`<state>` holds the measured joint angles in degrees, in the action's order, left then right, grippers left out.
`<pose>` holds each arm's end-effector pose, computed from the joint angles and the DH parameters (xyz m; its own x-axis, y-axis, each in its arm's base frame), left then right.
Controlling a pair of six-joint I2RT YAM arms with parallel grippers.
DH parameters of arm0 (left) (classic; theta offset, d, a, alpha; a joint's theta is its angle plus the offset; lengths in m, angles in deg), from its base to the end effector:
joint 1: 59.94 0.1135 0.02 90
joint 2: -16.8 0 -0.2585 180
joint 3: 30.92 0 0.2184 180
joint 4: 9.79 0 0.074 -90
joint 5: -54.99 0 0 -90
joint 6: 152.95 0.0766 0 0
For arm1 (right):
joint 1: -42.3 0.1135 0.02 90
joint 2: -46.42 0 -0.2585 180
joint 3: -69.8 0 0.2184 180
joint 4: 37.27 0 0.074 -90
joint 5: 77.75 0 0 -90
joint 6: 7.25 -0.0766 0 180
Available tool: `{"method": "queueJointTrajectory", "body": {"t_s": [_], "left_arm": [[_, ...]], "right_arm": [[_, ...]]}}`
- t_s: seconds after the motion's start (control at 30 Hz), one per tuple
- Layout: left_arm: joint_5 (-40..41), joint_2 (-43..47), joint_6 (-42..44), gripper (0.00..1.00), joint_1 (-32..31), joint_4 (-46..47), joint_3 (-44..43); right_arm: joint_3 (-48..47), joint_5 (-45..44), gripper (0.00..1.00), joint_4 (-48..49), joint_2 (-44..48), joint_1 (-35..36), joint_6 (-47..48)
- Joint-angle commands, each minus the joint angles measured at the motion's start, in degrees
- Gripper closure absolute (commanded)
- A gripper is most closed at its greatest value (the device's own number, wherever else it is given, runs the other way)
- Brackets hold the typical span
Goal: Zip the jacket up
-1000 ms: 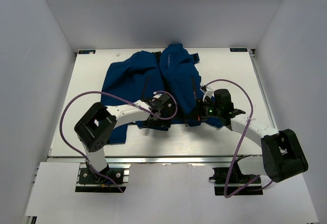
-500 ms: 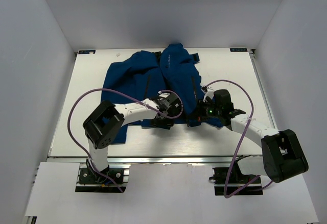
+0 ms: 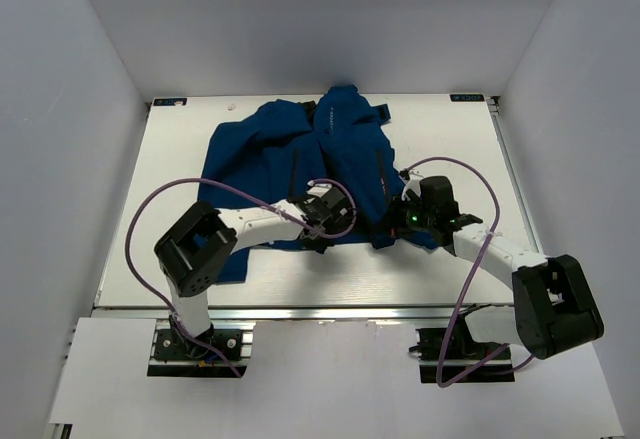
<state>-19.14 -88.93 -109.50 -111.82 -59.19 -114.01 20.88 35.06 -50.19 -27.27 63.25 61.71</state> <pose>0.2246 -0.2523 0.1378 -0.9154 0.0355 -0.4009 0.0583 0.9973 -0.0450 0.2323 0.1207 0.1817 -0.7541 0.0657 -0.6535 -0.3700 0.7796 0.5053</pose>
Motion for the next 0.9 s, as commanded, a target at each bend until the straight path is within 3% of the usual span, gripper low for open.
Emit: {"method": "queueJointTrajectory", "body": {"t_s": [0.0,0.13,0.3,0.43,0.53,0.67,0.7,0.87], "left_arm": [[2.4,2.4,2.8,1.00,0.9,-8.6,5.1],[0.9,16.0,4.4,1.00,0.8,-4.7,7.0],[-2.0,32.8,7.2,1.00,0.8,6.6,11.8],[-3.6,39.1,8.1,1.00,0.8,13.7,14.3],[-2.5,40.7,8.3,1.00,0.9,18.1,16.1],[-3.0,40.8,8.5,1.00,0.8,24.0,18.1],[-3.0,40.9,8.4,1.00,0.9,25.2,18.6],[-2.4,41.6,6.8,1.00,0.9,32.1,22.1]], "right_arm": [[0.0,-1.2,1.00,0.3,-0.7,-0.6,0.1],[-0.3,2.5,1.00,2.6,0.3,-0.5,0.7],[0.1,8.1,1.00,7.4,2.2,-0.5,-0.1],[-0.2,13.7,1.00,13.5,2.4,-0.4,-1.7],[1.4,21.2,1.00,26.7,1.8,0.1,-7.3],[3.0,30.6,1.00,46.2,-1.9,0.2,-22.8],[3.6,31.8,1.00,55.7,-3.7,0.2,-25.7],[5.5,34.6,1.00,76.5,-9.5,0.1,-38.5]]}}
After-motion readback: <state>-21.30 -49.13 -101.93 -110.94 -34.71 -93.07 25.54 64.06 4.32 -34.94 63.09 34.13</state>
